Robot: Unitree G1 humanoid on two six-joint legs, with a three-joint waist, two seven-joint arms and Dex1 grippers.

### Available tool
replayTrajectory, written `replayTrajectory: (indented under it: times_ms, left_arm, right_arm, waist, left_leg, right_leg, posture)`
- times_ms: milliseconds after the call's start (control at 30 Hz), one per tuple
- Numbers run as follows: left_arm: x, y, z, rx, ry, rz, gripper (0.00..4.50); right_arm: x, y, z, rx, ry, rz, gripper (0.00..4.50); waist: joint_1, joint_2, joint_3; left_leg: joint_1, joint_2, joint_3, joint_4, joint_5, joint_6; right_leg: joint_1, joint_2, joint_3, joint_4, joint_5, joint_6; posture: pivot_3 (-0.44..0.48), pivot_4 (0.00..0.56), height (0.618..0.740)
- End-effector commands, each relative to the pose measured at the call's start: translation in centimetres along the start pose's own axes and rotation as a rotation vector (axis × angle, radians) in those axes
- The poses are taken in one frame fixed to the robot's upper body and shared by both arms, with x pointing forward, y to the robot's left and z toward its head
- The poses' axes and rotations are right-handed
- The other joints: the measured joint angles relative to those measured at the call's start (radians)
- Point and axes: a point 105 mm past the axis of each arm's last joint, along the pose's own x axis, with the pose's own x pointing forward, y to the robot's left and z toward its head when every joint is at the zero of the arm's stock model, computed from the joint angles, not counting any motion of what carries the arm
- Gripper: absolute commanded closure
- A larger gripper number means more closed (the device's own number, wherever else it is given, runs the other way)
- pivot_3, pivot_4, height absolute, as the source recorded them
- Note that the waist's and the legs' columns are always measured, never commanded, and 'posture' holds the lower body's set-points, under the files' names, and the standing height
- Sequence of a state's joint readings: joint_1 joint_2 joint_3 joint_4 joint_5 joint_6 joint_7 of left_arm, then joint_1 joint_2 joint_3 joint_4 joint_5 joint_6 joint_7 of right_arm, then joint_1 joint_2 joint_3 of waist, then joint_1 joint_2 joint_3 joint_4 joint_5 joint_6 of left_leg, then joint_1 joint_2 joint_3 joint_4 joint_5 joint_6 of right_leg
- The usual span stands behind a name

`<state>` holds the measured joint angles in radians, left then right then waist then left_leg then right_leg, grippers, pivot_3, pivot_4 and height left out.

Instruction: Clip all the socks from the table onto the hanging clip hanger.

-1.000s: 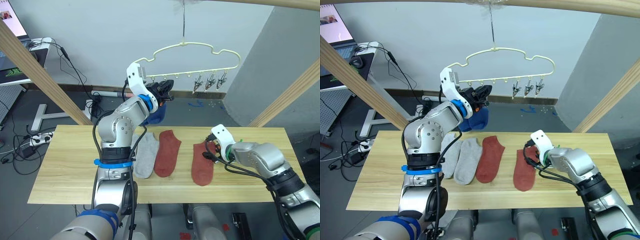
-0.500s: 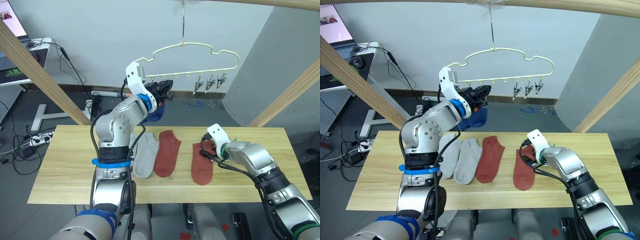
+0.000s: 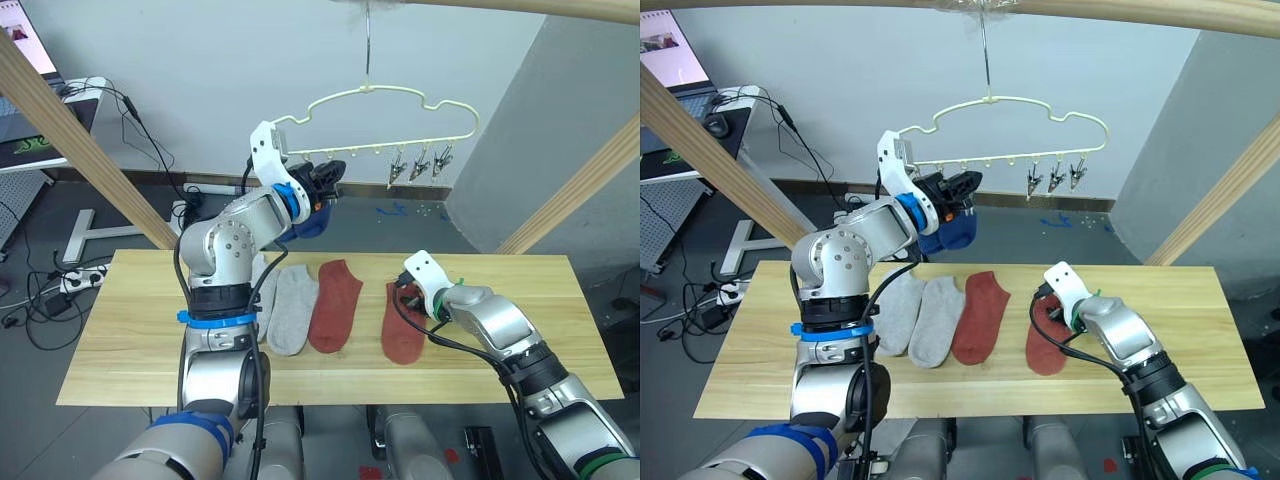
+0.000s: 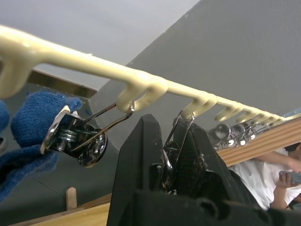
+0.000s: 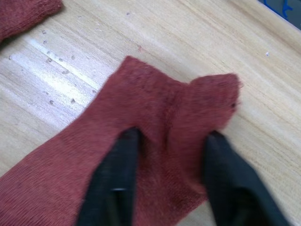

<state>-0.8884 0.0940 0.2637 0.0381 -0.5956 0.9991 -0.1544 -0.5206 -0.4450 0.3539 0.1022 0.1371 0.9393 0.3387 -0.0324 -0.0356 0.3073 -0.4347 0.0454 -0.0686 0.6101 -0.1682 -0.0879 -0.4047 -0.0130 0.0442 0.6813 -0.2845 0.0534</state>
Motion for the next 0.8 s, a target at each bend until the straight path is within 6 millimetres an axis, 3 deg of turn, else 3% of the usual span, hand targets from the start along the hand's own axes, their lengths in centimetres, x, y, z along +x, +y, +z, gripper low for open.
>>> replayTrajectory:
  times_ms: [33, 100, 233, 367, 667, 800]
  left_arm:
    - [-0.1, -1.0, 1.2, 0.015, -0.031, -0.036, 4.17]
    - [-0.2, -1.0, 1.2, 0.006, -0.029, -0.041, 4.17]
    - [-0.4, -1.0, 1.1, -0.042, -0.009, -0.065, 4.17]
    - [-0.6, -0.5, 1.1, -0.124, 0.012, -0.072, 4.17]
    - [-0.9, 0.3, 1.3, -0.233, 0.058, -0.086, 4.17]
    - [-1.0, 0.7, 1.2, -0.250, 0.076, -0.074, 4.17]
  right_arm:
    - [0.4, -0.1, -2.5, 0.024, 0.090, -0.006, 4.01]
    - [0.4, 0.0, -2.5, 0.024, 0.091, -0.001, 4.44]
    - [0.0, 0.3, -1.7, 0.023, 0.054, 0.022, 4.44]
    - [-1.8, 1.3, 1.5, -0.013, -0.060, 0.089, 4.44]
    - [-9.1, 4.0, 10.2, -0.060, -0.402, 0.329, 4.44]
    - [-10.4, 4.6, 12.7, -0.049, -0.474, 0.386, 4.44]
  waist:
    - [0.000, 0.000, 0.000]
    - [0.000, 0.000, 0.000]
    - [0.000, 0.000, 0.000]
    - [0.000, 0.000, 0.000]
    - [-0.004, 0.000, 0.000]
    - [-0.004, 0.000, 0.000]
  left_leg:
    - [0.000, 0.000, 0.000, 0.000, 0.000, 0.000]
    - [0.000, 0.000, 0.000, 0.000, 0.000, 0.000]
    - [0.000, 0.000, 0.000, 0.000, 0.000, 0.000]
    - [0.000, 0.000, 0.000, -0.001, 0.000, 0.000]
    - [-0.001, 0.000, 0.000, -0.002, 0.000, 0.000]
    - [-0.001, 0.000, 0.000, -0.002, 0.000, 0.000]
  right_leg:
    - [0.000, 0.000, 0.000, 0.000, 0.000, 0.000]
    - [0.000, 0.000, 0.000, 0.000, 0.000, 0.000]
    - [0.000, 0.000, 0.000, 0.000, 0.000, 0.000]
    - [-0.001, 0.000, 0.000, -0.001, 0.000, 0.000]
    - [-0.002, 0.000, -0.001, -0.001, 0.000, 0.000]
    - [-0.002, 0.000, -0.001, -0.001, 0.001, -0.001]
  posture:
    - [0.007, 0.300, 0.740]
    - [0.011, 0.298, 0.740]
    - [0.006, 0.299, 0.740]
    - [0.001, 0.298, 0.740]
    - [-0.022, 0.286, 0.740]
    - [-0.024, 0.285, 0.740]
